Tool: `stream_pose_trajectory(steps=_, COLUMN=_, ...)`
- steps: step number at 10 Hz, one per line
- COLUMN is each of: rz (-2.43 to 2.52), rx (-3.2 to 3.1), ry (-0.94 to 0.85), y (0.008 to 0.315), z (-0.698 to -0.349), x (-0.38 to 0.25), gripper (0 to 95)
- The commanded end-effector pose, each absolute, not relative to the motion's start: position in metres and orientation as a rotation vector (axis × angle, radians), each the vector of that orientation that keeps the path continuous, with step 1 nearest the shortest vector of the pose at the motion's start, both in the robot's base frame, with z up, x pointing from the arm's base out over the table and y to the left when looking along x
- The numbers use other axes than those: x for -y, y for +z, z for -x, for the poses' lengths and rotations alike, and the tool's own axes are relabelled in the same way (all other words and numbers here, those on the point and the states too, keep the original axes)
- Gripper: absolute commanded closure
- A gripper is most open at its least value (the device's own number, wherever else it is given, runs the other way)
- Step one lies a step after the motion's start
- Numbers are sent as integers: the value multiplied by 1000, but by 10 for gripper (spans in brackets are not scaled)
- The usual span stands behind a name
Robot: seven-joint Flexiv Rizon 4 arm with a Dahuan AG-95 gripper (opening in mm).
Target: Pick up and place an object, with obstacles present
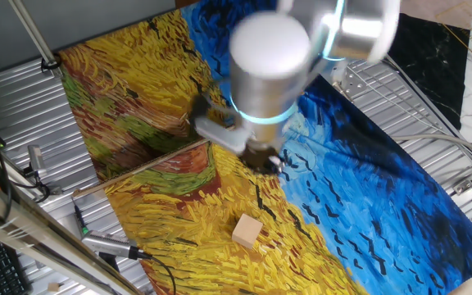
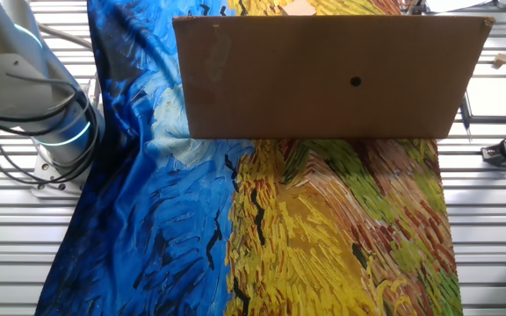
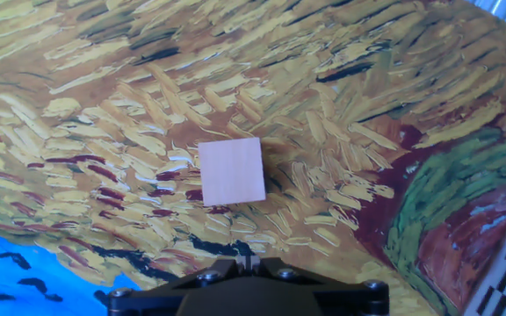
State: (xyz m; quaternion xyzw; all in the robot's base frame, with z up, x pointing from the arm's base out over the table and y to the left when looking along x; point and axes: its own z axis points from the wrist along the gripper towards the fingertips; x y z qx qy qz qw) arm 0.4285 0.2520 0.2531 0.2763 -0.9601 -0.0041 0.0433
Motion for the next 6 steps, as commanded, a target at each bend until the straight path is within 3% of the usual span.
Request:
stream_pose_trajectory(steps=1, rz=-919, rx=2878, ry=-27, y=290, z=-447, x=-219, gripper=950)
stream_pose_trajectory(steps=6, rz=-1128, rx=2811, ry=-79, y=284, z=-491, x=-145, gripper=950)
